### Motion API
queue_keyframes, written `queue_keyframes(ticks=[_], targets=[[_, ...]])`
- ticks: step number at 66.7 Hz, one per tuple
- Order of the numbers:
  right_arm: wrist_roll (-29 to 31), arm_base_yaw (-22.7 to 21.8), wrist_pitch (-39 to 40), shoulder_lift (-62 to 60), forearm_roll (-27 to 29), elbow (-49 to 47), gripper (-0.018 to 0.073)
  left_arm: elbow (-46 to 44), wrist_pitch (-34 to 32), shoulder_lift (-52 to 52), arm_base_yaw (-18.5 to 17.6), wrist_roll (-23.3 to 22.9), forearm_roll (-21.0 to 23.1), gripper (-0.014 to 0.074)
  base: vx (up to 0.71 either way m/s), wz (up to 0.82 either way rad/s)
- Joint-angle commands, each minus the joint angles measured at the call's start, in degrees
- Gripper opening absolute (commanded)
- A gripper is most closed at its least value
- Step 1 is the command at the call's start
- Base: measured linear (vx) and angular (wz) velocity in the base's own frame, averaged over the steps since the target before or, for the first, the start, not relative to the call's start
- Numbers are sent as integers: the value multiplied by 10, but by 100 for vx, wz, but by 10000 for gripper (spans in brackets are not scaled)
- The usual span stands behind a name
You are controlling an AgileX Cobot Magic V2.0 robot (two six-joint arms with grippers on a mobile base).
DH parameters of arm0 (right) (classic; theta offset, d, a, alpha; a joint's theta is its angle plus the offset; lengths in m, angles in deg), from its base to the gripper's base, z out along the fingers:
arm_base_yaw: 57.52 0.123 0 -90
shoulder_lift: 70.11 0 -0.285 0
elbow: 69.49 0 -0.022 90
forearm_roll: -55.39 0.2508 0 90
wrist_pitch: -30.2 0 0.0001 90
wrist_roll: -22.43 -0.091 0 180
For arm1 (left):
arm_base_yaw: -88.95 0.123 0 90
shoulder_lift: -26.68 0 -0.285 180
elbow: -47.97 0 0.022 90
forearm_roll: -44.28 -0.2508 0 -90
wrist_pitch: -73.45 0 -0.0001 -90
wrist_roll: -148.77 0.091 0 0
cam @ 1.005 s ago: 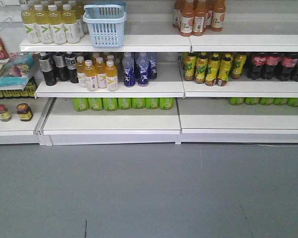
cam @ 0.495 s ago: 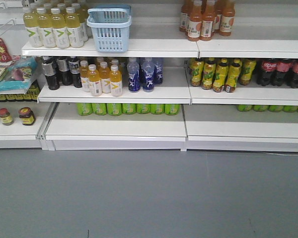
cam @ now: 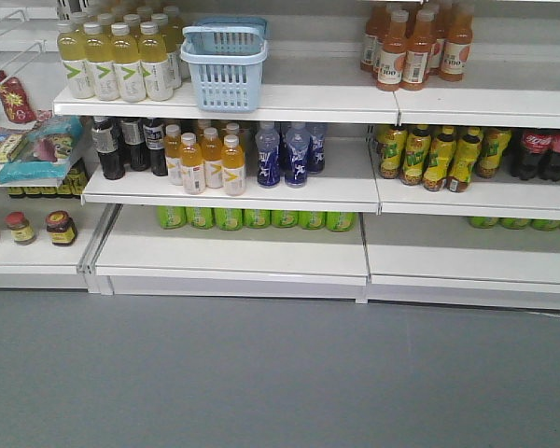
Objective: Place coke in basket with both arms
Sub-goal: 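Drive the base toward the shelf holding the light-blue basket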
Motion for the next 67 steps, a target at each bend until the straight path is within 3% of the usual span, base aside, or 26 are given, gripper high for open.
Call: queue_keyframes(ticks=[1, 67], targets=[[5, -4, 40, -11, -4, 6, -4, 0, -37, 11, 1, -6, 2, -6, 16, 4], [5, -4, 40, -11, -4, 6, -4, 0, -37, 11, 1, -6, 2, -6, 15, -2]])
